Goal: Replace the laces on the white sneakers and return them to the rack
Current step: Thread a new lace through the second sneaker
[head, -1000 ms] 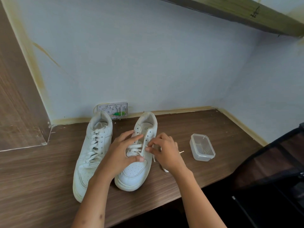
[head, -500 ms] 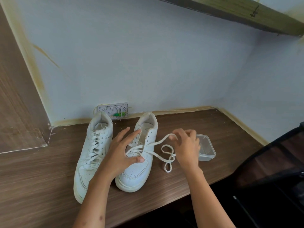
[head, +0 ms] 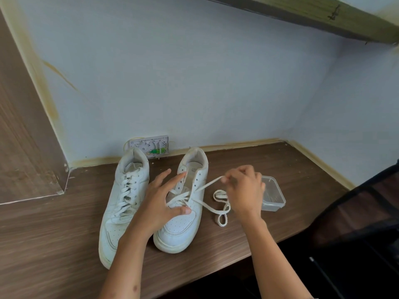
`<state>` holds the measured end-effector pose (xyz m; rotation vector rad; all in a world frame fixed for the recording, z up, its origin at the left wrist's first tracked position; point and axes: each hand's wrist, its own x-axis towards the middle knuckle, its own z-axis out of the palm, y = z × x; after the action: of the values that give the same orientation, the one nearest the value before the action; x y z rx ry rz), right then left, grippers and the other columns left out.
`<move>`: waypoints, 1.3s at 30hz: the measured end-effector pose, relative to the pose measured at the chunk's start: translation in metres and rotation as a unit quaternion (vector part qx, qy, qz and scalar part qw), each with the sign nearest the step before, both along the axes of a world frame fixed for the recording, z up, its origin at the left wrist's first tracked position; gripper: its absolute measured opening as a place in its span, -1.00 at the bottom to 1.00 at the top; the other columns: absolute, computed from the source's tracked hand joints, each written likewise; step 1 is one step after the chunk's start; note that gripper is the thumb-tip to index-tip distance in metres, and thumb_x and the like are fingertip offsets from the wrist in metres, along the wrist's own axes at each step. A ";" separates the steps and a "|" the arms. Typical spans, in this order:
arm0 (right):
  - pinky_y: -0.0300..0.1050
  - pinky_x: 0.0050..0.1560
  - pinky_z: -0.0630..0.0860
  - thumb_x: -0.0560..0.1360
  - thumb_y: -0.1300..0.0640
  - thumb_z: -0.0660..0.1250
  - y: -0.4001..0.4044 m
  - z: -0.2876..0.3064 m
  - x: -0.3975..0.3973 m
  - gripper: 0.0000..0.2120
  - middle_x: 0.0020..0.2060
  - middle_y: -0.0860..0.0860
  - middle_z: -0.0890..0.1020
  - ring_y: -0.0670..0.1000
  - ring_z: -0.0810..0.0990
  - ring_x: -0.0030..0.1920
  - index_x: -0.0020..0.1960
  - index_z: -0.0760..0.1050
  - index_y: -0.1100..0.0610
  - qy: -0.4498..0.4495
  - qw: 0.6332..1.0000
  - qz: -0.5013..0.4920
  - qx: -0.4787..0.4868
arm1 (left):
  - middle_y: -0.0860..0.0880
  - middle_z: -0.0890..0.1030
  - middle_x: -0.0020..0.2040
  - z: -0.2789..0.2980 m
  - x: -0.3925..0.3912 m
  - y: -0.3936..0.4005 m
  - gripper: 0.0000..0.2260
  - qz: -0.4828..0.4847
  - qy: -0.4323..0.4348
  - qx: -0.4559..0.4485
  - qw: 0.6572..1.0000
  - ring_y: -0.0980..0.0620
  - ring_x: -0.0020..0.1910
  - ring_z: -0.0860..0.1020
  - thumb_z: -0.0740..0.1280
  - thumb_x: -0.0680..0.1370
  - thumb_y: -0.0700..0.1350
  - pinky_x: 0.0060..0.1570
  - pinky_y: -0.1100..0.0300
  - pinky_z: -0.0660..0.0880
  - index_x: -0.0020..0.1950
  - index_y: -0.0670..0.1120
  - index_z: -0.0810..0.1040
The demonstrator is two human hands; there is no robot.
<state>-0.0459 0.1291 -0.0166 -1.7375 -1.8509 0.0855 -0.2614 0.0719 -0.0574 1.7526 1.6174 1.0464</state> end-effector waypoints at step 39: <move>-0.08 0.20 0.17 0.40 -0.23 0.42 -0.002 0.002 -0.001 -0.75 0.16 -0.17 0.36 -0.02 0.18 0.22 0.05 0.57 -0.22 0.006 0.981 0.167 -0.097 | 0.30 0.32 0.31 -0.001 -0.001 -0.002 -0.18 -0.033 -0.050 0.008 0.998 0.50 0.15 0.33 0.61 0.30 -0.03 -0.04 0.65 0.28 0.43 0.34 0.27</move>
<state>-0.0470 0.1273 -0.0145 -1.5256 -2.1704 0.4213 -0.2623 0.0698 -0.0588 1.7235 1.4857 1.1003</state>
